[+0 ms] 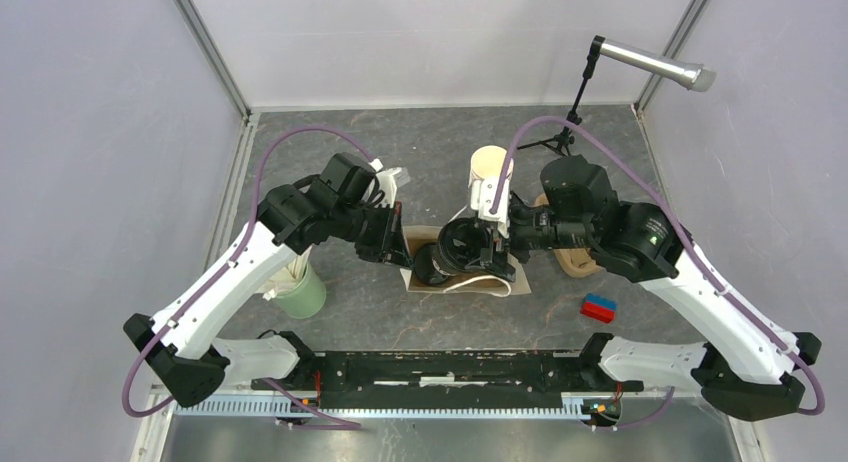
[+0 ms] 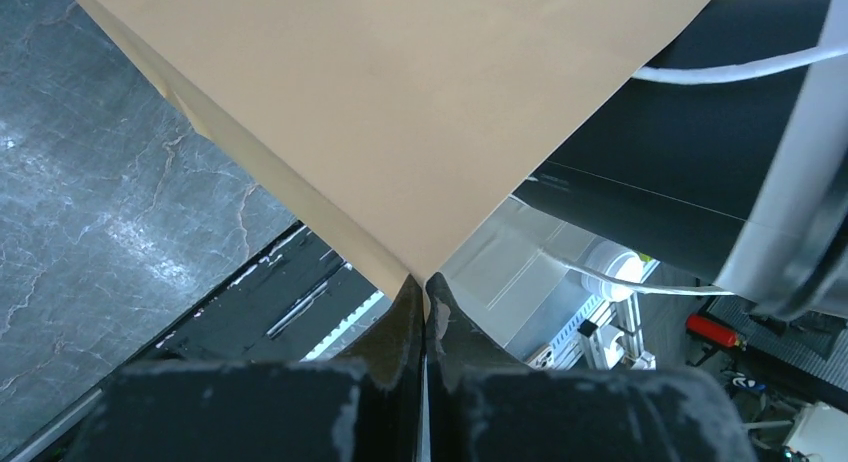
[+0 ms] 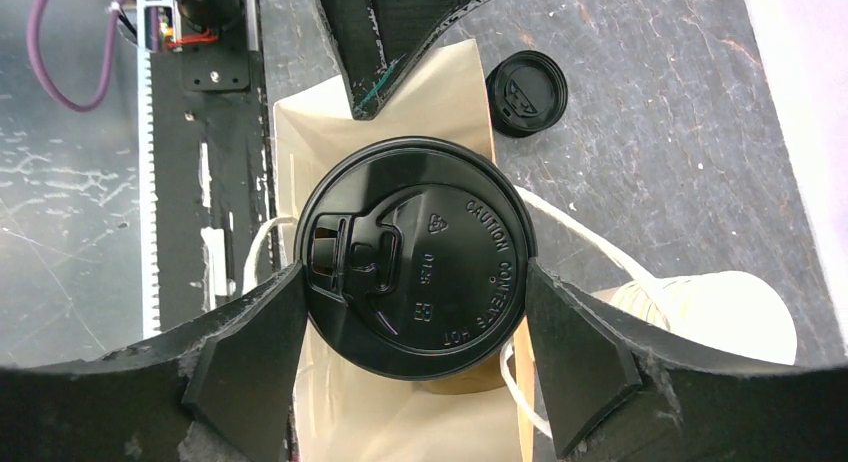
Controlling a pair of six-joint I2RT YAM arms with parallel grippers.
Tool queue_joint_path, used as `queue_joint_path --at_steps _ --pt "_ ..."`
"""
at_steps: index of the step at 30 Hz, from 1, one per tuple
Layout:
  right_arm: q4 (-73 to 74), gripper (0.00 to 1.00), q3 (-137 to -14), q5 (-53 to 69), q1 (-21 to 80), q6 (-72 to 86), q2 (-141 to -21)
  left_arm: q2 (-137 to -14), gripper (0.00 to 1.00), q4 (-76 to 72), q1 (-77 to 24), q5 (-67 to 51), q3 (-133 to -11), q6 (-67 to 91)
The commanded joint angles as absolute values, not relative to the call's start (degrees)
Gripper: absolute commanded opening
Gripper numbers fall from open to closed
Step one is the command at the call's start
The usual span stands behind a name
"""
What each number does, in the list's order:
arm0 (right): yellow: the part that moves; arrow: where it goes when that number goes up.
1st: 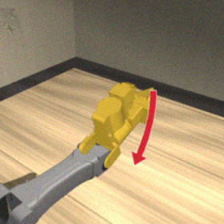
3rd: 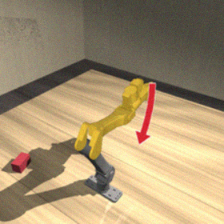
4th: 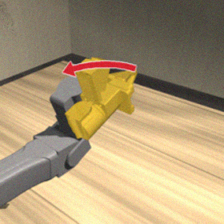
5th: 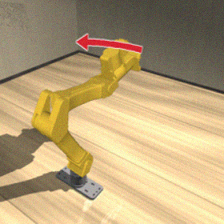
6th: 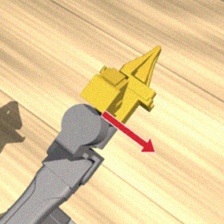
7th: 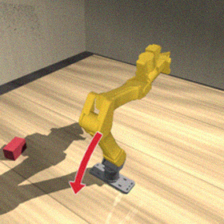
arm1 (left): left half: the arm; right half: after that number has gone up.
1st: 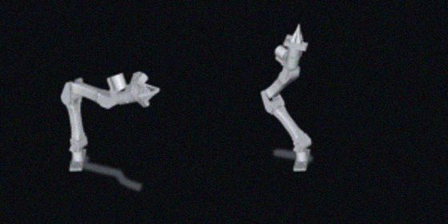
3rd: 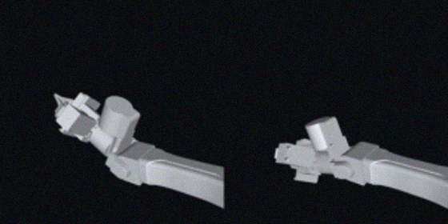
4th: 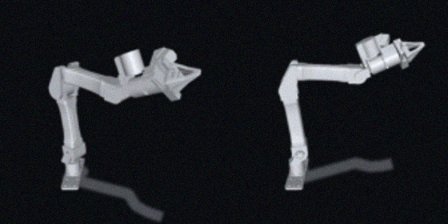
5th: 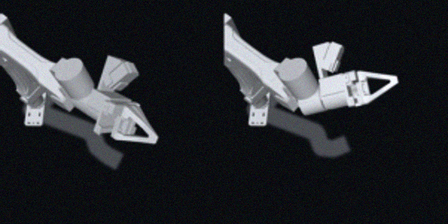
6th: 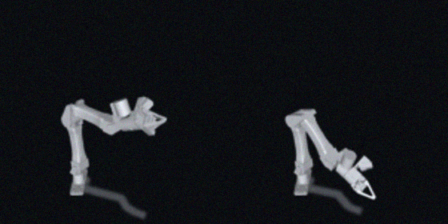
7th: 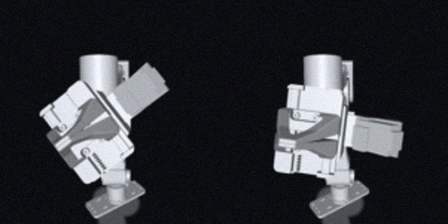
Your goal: Pack the takeout coffee
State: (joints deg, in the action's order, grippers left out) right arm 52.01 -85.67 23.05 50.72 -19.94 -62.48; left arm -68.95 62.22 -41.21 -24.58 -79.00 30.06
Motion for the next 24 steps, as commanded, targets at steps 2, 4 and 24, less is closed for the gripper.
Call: queue_joint_path --at_steps 2,4,24 --pt "53.8 0.8 -86.9 17.2 54.1 -24.5 -63.7 -67.4 0.02 59.3 -40.9 -27.9 -78.8 25.4" --pt "55.1 0.79 -87.0 15.6 55.7 -25.4 -64.3 -67.5 0.02 59.4 -40.8 -27.6 -78.9 25.2" --pt "57.7 0.8 -79.6 -8.4 72.9 -34.4 -65.0 -64.8 0.02 53.7 -40.8 -30.6 -72.0 21.4"
